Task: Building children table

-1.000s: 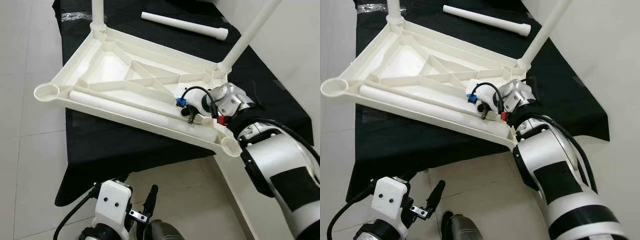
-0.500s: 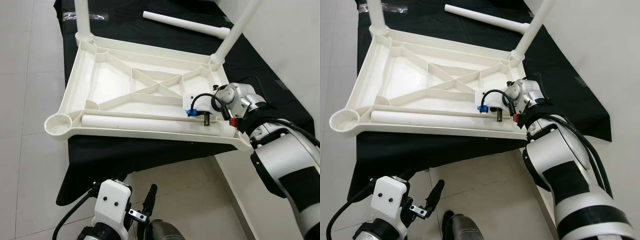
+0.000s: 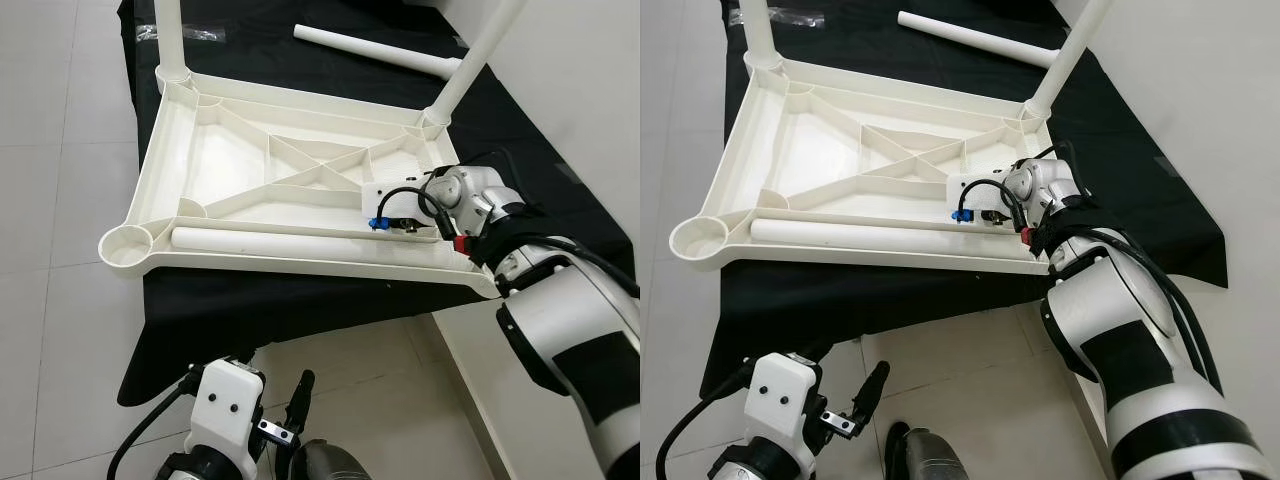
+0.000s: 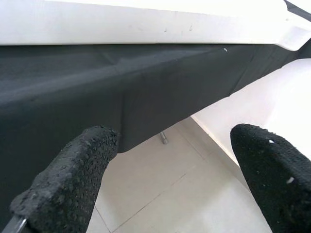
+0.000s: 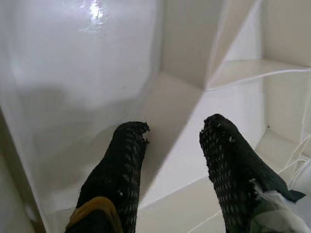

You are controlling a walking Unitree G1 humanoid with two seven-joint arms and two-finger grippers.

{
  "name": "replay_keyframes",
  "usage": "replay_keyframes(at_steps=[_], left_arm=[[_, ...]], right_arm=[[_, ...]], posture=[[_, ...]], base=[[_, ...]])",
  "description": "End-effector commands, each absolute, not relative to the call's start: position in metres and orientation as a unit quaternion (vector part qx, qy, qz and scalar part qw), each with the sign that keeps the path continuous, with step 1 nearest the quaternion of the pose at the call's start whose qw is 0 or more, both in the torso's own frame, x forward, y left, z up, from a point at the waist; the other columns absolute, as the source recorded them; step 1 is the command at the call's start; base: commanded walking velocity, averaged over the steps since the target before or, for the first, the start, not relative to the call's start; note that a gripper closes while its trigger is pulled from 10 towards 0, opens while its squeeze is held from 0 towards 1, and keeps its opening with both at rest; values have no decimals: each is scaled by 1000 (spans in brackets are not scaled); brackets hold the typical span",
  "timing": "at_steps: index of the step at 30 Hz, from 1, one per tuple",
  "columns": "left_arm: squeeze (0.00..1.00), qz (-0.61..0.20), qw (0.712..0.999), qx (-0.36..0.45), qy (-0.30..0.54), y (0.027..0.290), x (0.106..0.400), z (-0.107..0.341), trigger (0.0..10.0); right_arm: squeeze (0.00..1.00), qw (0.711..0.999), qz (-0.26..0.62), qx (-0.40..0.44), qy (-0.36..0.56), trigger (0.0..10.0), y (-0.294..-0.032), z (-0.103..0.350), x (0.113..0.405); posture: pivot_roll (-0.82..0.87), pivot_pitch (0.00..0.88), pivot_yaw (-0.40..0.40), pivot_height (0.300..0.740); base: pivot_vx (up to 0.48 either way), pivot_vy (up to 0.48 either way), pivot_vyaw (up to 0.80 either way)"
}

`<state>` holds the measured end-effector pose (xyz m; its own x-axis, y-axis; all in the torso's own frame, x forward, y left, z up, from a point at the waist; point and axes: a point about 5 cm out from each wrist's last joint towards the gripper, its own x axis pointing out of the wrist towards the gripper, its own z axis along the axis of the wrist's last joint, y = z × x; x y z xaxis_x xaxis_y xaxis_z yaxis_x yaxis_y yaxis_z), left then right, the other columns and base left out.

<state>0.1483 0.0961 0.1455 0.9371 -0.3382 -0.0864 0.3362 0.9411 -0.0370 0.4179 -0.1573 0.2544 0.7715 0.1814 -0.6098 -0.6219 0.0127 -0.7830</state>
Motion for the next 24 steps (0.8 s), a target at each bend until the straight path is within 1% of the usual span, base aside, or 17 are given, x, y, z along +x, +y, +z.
replay_keyframes(at_steps=[1, 2, 3, 4, 7, 8, 9, 10, 13, 14, 15, 17, 18, 21, 24], left_arm=[[0, -180, 982, -11, 60, 94, 145, 140, 10000], [0, -180, 982, -11, 60, 94, 145, 140, 10000], [0, -180, 982, -11, 60, 95, 146, 140, 10000], [0, -181, 982, -12, 59, 95, 147, 139, 10000], [0, -181, 982, -12, 59, 95, 147, 139, 10000], [0, -181, 982, -11, 60, 96, 148, 139, 10000], [0, -181, 982, -11, 60, 96, 148, 139, 10000], [0, -180, 982, -9, 58, 96, 151, 138, 10000], [0, -180, 982, -9, 58, 96, 151, 138, 10000], [0, -181, 982, -8, 59, 96, 152, 138, 10000], [0, -181, 982, -8, 59, 96, 152, 138, 10000], [0, -182, 982, -5, 55, 97, 154, 138, 10000], [0, -182, 982, -3, 54, 98, 154, 138, 10000], [0, -182, 982, -3, 53, 98, 155, 138, 10000], [0, -183, 982, -2, 51, 99, 156, 138, 10000]], right_arm=[[0, 703, 289, -625, 178, 10000, -165, 260, 417], [0, 703, 289, -625, 178, 10000, -165, 260, 417], [0, 714, 293, -614, 164, 10000, -163, 270, 418], [0, 734, 292, -596, 145, 10000, -161, 284, 418], [0, 734, 292, -596, 145, 10000, -161, 284, 418], [0, 751, 286, -582, 126, 10000, -160, 295, 419], [0, 751, 286, -582, 126, 10000, -160, 295, 419], [0, 806, 345, -471, 91, 10000, -145, 316, 415], [0, 806, 345, -471, 91, 10000, -145, 316, 415], [0, 815, 386, -426, 74, 10000, -136, 320, 413], [0, 815, 386, -426, 74, 10000, -136, 320, 413], [0, 808, 471, -351, 48, 10000, -113, 317, 407], [0, 809, 488, -325, 43, 10000, -102, 311, 406], [0, 810, 496, -311, 41, 10000, -95, 305, 405], [0, 801, 528, -276, 55, 10000, -78, 288, 402]], posture=[[45, 200, -259, 740], [45, 200, -259, 740], [43, 199, -254, 740], [39, 197, -253, 740], [39, 197, -253, 740], [34, 197, -250, 740], [34, 197, -250, 740], [27, 198, -242, 740], [27, 198, -242, 740], [27, 198, -242, 740], [27, 198, -242, 740], [27, 195, -235, 740], [34, 191, -232, 740], [34, 192, -229, 740], [40, 194, -228, 740]], base=[[0, 0, 0], [0, 0, 0], [0, 0, 0], [0, 0, 0], [0, 0, 0], [0, 0, 0], [0, 0, 0], [0, 0, 0], [0, 0, 0], [0, 0, 0], [0, 0, 0], [0, 0, 0], [0, 0, 0], [0, 0, 0], [0, 0, 0]])
